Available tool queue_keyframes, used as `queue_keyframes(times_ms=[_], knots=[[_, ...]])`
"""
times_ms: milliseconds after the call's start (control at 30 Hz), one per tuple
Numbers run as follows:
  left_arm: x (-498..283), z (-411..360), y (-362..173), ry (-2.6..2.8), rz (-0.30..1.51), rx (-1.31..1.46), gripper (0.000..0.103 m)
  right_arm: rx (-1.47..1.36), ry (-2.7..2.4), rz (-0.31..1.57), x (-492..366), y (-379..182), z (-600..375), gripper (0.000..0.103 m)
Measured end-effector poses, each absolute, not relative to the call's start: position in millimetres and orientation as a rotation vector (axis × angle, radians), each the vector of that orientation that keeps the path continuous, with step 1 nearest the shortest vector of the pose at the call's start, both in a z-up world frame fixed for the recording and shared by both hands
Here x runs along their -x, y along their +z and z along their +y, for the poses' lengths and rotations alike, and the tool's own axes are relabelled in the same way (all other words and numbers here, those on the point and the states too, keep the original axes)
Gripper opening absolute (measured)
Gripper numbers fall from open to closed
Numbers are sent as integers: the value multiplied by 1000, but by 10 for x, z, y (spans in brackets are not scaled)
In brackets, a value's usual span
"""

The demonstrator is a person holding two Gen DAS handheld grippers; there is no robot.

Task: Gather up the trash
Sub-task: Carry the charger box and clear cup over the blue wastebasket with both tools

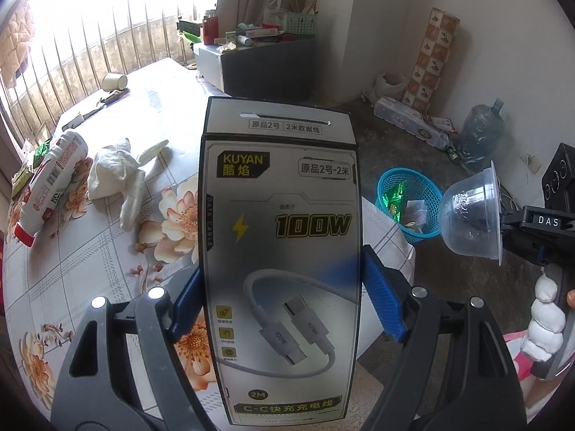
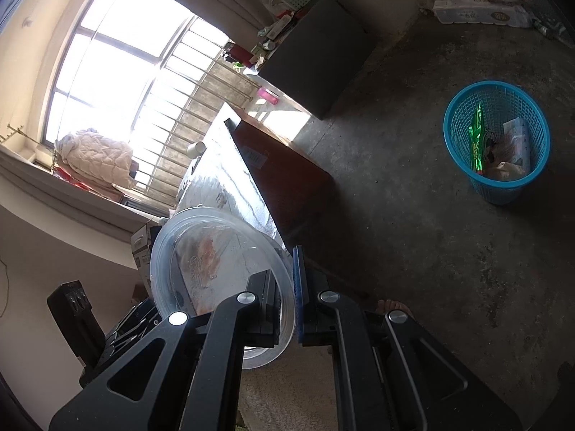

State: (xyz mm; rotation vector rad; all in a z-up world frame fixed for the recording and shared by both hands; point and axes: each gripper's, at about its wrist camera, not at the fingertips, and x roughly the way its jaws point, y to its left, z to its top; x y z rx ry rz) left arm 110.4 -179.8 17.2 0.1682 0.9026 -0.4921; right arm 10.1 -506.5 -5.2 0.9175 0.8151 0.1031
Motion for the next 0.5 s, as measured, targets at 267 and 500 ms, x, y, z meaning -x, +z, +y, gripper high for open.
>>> queue_keyframes(times_ms=[267, 500], knots=[[-1111, -2088, 147, -530, 902, -205, 76, -951, 57, 801, -7, -96, -5262, 7], [-1168, -2253, 157, -558, 896, -227, 76, -971, 26, 791, 41, -130, -5427, 7]])
